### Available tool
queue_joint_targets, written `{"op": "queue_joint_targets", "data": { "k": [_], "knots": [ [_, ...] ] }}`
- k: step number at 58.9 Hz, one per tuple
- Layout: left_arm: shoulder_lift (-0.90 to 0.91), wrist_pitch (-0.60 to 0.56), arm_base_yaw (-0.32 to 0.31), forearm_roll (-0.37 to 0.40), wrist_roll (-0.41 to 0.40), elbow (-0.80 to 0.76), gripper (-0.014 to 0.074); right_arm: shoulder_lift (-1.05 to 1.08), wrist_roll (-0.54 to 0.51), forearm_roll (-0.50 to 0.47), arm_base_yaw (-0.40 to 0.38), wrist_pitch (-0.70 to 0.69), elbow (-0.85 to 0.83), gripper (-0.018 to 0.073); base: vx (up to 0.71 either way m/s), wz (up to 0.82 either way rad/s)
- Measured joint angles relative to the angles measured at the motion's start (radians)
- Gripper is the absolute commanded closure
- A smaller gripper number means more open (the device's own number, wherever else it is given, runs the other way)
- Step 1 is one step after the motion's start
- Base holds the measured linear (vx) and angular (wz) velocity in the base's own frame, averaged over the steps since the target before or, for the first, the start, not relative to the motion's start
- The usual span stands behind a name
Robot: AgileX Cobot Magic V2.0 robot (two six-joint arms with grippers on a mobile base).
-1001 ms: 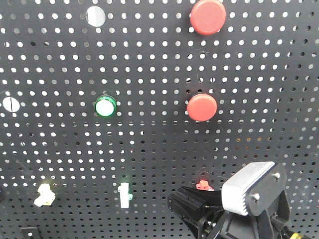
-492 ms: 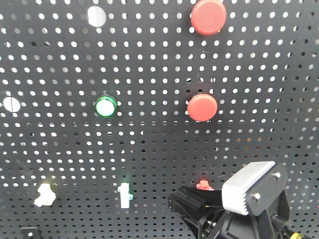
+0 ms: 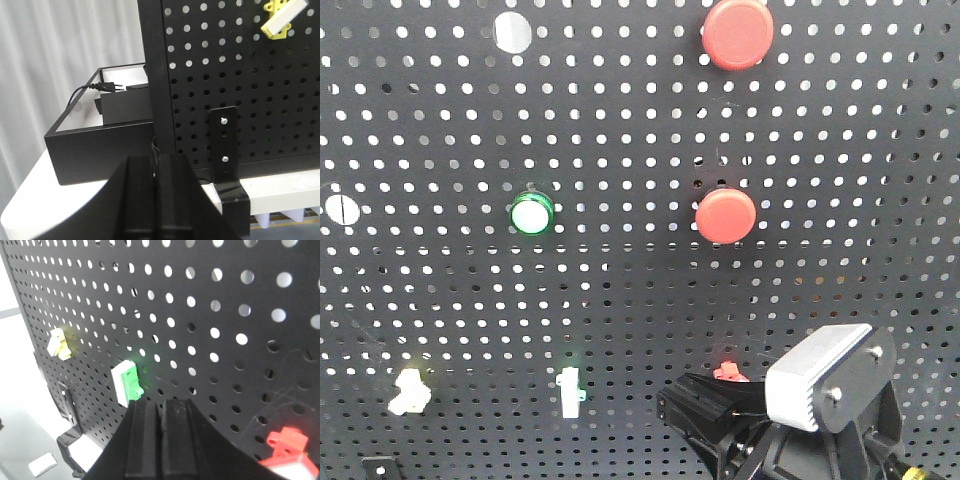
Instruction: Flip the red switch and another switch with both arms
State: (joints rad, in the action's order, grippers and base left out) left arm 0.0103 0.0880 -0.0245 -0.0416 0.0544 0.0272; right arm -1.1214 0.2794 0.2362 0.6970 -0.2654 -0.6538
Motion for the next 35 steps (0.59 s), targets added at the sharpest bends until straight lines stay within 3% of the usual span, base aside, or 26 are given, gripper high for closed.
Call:
{"op": "queue_joint_targets", "data": {
  "k": [23,35],
  "knots": [
    [0.0,0.0,0.0,0.0,0.0,0.0,0.0594,0.017,-0.001,-0.003,0.0,0.006,0.014,0.0566,0.0,0.0],
    [0.0,0.0,0.0,0.0,0.0,0.0,0.0594,0.246,-0.036,-0.007,-0.013,0.104,0.107,0.0566,0.0,0.0]
  ]
}}
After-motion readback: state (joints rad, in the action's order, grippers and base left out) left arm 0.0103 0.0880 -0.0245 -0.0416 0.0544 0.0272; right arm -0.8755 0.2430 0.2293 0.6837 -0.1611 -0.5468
